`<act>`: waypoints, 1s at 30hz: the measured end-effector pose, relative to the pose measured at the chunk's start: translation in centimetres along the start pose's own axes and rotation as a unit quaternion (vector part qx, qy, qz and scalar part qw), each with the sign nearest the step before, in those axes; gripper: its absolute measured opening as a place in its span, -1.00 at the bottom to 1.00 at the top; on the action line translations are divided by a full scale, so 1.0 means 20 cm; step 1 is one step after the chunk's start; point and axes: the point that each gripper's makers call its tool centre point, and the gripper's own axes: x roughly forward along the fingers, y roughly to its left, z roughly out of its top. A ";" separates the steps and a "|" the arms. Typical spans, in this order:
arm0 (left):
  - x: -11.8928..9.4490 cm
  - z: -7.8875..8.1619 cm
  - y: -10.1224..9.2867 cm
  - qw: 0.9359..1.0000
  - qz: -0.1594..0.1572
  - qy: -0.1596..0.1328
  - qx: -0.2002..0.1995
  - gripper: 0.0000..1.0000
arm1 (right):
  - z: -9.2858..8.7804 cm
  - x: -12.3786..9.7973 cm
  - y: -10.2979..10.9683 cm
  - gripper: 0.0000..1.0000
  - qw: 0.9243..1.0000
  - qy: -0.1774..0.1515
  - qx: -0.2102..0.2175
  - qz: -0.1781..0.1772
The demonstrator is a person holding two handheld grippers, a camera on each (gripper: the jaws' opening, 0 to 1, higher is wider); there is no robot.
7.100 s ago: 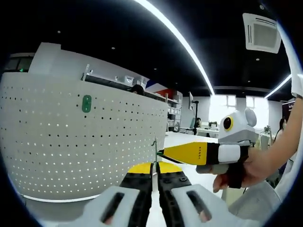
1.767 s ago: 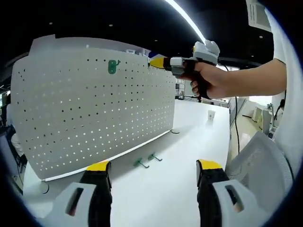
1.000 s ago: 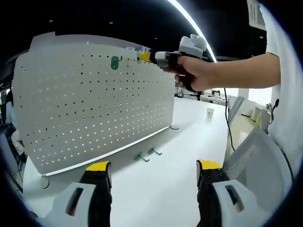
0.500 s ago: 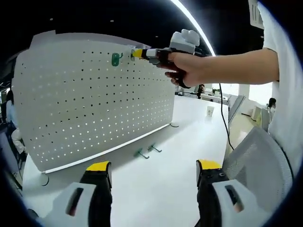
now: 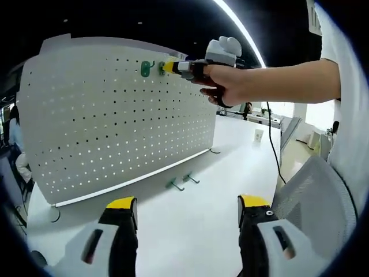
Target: Insert the hook assembly into the mounting plate slot until the hook locks in place.
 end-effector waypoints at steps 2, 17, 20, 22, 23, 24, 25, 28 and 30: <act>0.00 0.01 0.01 1.000 0.002 -0.002 -0.005 0.44 | -0.01 0.00 0.00 -0.98 1.000 0.001 -0.005 -0.005; 0.01 0.03 -0.03 1.000 0.000 -0.005 -0.007 0.40 | -0.05 0.03 0.01 -0.94 0.994 0.037 0.015 -0.100; 0.00 0.03 -0.02 1.000 0.004 -0.010 -0.011 0.39 | -0.05 0.02 0.00 -0.94 0.993 0.042 0.026 -0.105; 0.00 0.03 -0.02 1.000 0.005 -0.011 -0.013 0.38 | -0.06 0.02 0.00 -0.94 0.993 0.041 0.028 -0.104; 0.00 0.03 -0.02 1.000 0.005 -0.011 -0.013 0.38 | -0.06 0.01 0.00 -0.94 0.993 0.041 0.028 -0.104; -0.01 0.03 -0.02 1.000 0.005 -0.010 -0.012 0.38 | -0.06 0.01 0.00 -0.94 0.993 0.042 0.027 -0.103; -0.01 0.02 -0.02 1.000 0.006 -0.010 -0.012 0.38 | -0.06 0.01 0.00 -0.94 0.993 0.042 0.027 -0.102; -0.01 0.03 -0.02 1.000 0.006 -0.010 -0.013 0.38 | -0.05 0.01 0.00 -0.93 0.994 0.044 0.032 -0.099; -0.01 0.03 -0.02 1.000 0.006 -0.012 -0.012 0.38 | -0.05 0.00 0.00 -0.92 0.994 0.044 0.039 -0.095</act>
